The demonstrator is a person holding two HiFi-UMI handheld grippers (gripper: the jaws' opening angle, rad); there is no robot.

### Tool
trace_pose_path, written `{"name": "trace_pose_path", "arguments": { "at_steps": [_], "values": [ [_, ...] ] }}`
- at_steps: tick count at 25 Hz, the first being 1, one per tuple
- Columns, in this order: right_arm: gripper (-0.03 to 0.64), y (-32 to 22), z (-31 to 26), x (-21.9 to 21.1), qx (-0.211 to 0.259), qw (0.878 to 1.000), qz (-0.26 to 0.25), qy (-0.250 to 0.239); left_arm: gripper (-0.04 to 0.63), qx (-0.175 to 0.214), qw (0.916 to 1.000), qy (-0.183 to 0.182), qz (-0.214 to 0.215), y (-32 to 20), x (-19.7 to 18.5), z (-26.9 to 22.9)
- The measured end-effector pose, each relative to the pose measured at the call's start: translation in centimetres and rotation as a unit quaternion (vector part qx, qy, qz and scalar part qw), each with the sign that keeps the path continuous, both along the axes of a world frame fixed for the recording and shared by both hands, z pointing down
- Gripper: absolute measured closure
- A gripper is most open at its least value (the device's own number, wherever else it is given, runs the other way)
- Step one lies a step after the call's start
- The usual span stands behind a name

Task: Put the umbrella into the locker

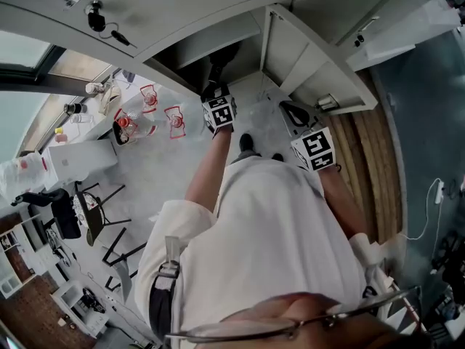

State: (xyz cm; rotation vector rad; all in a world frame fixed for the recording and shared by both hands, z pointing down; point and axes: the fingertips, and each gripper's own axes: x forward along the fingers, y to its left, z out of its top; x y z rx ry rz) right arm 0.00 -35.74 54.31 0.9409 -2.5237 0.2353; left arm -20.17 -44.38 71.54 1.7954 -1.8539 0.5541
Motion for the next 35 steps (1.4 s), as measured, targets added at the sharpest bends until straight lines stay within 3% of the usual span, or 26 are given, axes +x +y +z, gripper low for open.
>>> {"name": "trace_pose_path", "arguments": {
  "at_steps": [7, 13, 17, 26, 35],
  "values": [
    [0.609, -0.6, -0.4, 0.4, 0.006, 1.000, 0.006, 0.001, 0.466, 0.006, 0.9998, 0.005, 0.019, -2.6, -0.3, 0.1],
    [0.609, -0.6, -0.5, 0.8, 0.005, 1.000, 0.006, -0.004, 0.466, 0.020, 0.9994, 0.004, 0.027, -1.8, 0.1, -0.2],
    [0.609, -0.1, -0.7, 1.2, 0.008, 1.000, 0.000, -0.013, 0.466, 0.027, 0.9994, 0.003, 0.019, -0.4, -0.2, -1.2],
    [0.609, 2.3, -1.2, 3.0, 0.018, 0.999, -0.033, -0.029, 0.469, 0.083, 0.9963, 0.020, 0.007, 3.7, 1.8, -6.1],
    [0.609, 4.9, -1.1, 4.7, 0.021, 0.996, -0.068, -0.045, 0.517, 0.136, 0.9903, 0.029, 0.004, 10.3, 5.0, -12.0]
  ]
}}
